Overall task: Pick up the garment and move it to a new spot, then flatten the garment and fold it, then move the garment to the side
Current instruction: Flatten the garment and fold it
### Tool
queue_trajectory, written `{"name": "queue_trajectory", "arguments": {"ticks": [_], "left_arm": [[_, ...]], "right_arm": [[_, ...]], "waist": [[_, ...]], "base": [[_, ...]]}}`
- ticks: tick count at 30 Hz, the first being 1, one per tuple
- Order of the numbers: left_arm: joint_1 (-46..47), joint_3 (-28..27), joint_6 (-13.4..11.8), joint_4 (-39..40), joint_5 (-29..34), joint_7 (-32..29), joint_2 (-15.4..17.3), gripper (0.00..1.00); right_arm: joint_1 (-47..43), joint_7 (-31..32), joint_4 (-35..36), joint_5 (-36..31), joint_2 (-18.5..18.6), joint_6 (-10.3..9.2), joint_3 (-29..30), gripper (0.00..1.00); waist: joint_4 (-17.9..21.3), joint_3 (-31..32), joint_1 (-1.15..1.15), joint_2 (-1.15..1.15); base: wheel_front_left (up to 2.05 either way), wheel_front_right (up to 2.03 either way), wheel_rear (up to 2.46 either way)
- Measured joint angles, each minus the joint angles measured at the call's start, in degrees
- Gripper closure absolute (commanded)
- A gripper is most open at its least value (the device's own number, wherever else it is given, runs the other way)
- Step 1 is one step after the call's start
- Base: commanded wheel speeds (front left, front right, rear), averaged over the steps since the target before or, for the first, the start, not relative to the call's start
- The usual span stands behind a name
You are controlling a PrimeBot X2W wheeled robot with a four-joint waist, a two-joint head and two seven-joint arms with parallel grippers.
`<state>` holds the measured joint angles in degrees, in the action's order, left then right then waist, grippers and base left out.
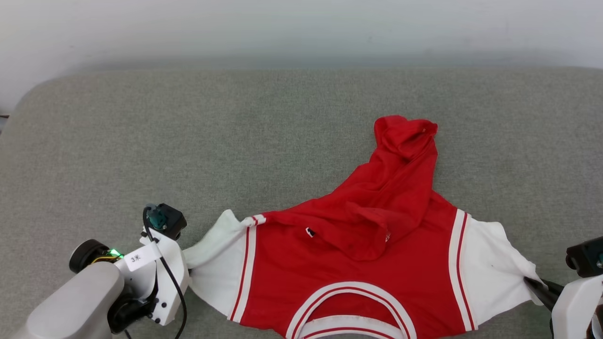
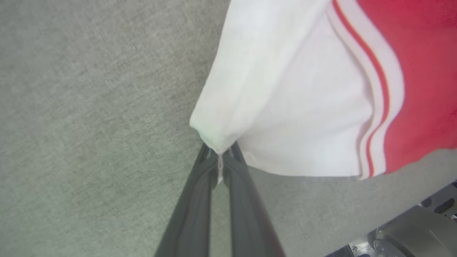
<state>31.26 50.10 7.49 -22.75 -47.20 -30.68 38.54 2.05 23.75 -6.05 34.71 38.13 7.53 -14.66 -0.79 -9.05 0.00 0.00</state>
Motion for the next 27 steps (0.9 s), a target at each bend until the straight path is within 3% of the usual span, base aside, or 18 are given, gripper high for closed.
{"name": "queue_trajectory", "arguments": {"ticks": [4, 9, 21, 27], "left_arm": [[-1.4, -2.0, -0.4, 3.2, -0.5, 5.9, 0.1, 1.00], [-3.9, -4.9, -3.2, 11.2, -1.5, 10.2, 2.3, 1.00], [-4.0, -13.3, -10.1, 31.6, -3.3, 14.4, 7.5, 1.00], [0.8, -16.4, -10.8, 35.5, -3.4, 15.8, 6.5, 1.00]], "right_arm": [[-1.2, -1.1, 1.4, 0.0, -0.3, 0.00, 1.4, 1.00], [-2.8, -1.6, 5.5, -0.6, -0.4, 0.00, 5.1, 1.00], [0.2, 0.3, 16.5, -0.9, -0.3, 0.00, 15.1, 1.00], [6.4, 2.0, 19.8, -1.2, 1.4, 0.00, 17.5, 1.00]], "waist": [[-0.3, 1.9, 0.00, 0.00], [-0.9, 4.5, 0.00, 0.00], [-1.6, 8.2, 0.00, 0.00], [-1.5, 8.9, 0.00, 0.00]], "base": [[0.00, 0.00, 0.00], [0.00, 0.00, 0.00], [0.00, 0.00, 0.00], [0.00, 0.00, 0.00]]}}
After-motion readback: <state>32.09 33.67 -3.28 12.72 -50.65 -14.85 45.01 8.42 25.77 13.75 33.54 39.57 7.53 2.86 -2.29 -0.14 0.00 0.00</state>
